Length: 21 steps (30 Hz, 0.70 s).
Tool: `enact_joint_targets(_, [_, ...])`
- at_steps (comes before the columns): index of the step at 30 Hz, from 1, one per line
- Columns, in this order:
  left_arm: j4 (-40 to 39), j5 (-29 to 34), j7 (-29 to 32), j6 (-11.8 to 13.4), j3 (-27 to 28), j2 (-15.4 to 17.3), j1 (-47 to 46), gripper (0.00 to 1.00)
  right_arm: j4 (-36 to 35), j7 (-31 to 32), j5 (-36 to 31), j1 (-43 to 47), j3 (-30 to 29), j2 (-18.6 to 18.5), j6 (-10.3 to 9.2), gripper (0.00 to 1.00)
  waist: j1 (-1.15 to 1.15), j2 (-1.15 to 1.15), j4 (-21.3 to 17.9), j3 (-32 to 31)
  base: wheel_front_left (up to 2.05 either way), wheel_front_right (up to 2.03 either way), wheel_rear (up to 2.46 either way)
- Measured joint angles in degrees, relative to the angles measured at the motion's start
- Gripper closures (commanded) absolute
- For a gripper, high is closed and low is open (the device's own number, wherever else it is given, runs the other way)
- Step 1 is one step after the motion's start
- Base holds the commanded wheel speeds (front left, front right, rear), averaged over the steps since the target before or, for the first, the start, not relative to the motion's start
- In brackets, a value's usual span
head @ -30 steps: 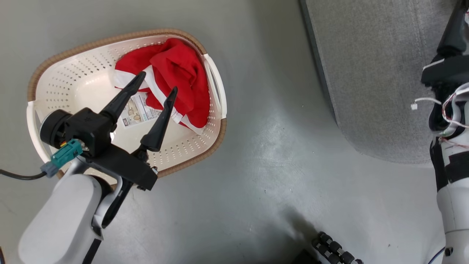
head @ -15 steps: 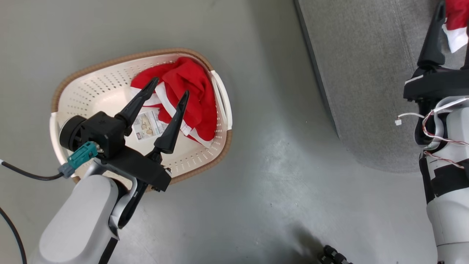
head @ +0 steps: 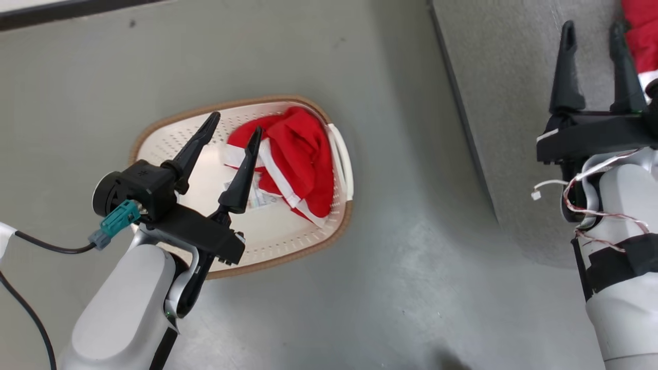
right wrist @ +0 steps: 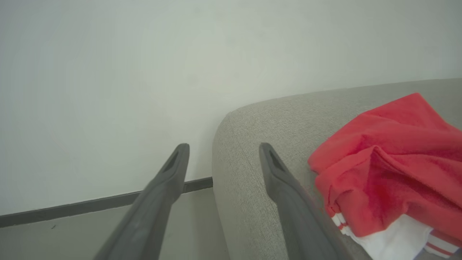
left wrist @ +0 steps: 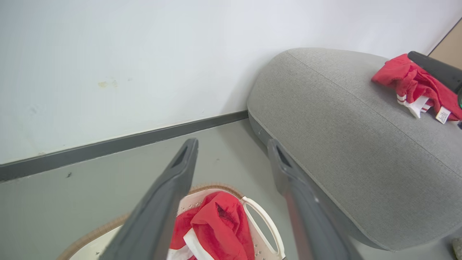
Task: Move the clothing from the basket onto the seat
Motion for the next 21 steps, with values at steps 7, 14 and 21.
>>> enact_joint_targets(7, [2.1,-1.6,-1.0,0.8,1.4,-1.0,0.3,0.00,-0.4,0.0,-0.9,1.4,2.6,0.1,1.18,0.00,0.00,0.00,2.5,-2.7,0.00,0.00,0.00])
enact_joint_targets(14, [4.6,-2.1,-2.0,2.5,3.7,-1.5,1.4,0.00,-0.5,0.0,-0.9,3.0,5.6,0.9,2.67,0.00,0.00,0.00,5.1,-5.8,0.00,0.00,0.00])
enact_joint_targets(21, [7.2,-3.0,-2.6,4.3,7.0,-1.4,3.7,0.00,-0.4,0.0,-1.1,5.9,8.2,1.2,3.19,0.00,0.00,0.00,7.2,-8.8,0.00,0.00,0.00])
